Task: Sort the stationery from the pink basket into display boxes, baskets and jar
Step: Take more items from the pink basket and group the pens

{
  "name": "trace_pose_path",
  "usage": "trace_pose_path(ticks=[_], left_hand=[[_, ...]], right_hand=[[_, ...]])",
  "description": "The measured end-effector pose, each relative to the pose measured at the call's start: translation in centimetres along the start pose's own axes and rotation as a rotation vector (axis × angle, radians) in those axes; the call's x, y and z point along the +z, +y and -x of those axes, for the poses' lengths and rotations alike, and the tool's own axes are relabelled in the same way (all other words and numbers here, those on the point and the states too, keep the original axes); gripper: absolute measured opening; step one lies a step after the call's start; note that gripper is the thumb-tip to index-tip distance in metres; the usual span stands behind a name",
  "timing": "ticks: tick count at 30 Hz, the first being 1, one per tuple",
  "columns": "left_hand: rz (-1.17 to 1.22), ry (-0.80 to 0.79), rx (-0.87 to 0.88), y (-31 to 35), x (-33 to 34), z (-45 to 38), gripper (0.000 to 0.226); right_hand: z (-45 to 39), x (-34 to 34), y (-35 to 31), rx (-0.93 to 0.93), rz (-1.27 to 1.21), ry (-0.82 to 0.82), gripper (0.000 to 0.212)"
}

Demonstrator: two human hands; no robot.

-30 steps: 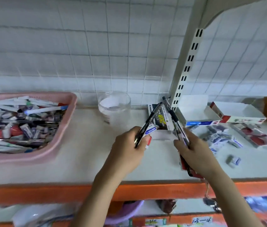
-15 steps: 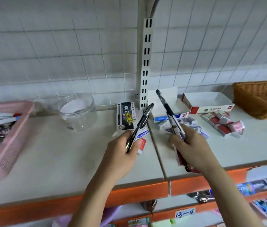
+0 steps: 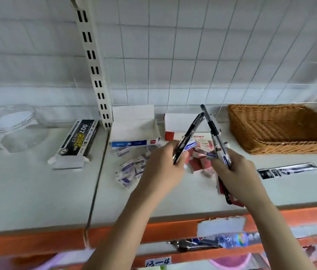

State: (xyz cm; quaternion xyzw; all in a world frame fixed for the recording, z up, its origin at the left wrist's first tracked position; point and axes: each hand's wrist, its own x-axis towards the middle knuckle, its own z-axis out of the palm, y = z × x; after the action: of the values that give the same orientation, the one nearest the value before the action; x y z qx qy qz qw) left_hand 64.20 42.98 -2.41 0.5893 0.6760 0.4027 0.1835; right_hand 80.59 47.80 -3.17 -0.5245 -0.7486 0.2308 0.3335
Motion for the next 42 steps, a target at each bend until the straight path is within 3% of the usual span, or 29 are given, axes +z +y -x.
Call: trace_pose_path(ticks=[8, 12, 24, 34, 42], left_hand=[[-0.230, -0.034, -0.134, 2.4, 3.8, -3.4, 0.026], [-0.234, -0.019, -0.177, 2.3, 2.8, -3.0, 0.026], [-0.112, 0.096, -0.279, -1.2, -2.4, 0.1, 0.005], [-0.071, 0.072, -0.245, -1.8, -2.6, -0.5, 0.006], [-0.057, 0.072, -0.224, -2.4, -2.9, -1.3, 0.006]], right_hand=[[-2.1, -2.5, 3.7, 0.040, -0.035, -0.026, 0.020], [-3.5, -2.5, 4.2, 0.010, -0.003, -0.067, 0.029], [-8.6, 1.0, -0.3, -0.053, -0.030, -0.152, 0.027], [-10.0, 1.7, -0.2, -0.014, -0.195, -0.239, 0.015], [-10.8, 0.7, -0.8, 0.002, -0.310, -0.216, 0.010]])
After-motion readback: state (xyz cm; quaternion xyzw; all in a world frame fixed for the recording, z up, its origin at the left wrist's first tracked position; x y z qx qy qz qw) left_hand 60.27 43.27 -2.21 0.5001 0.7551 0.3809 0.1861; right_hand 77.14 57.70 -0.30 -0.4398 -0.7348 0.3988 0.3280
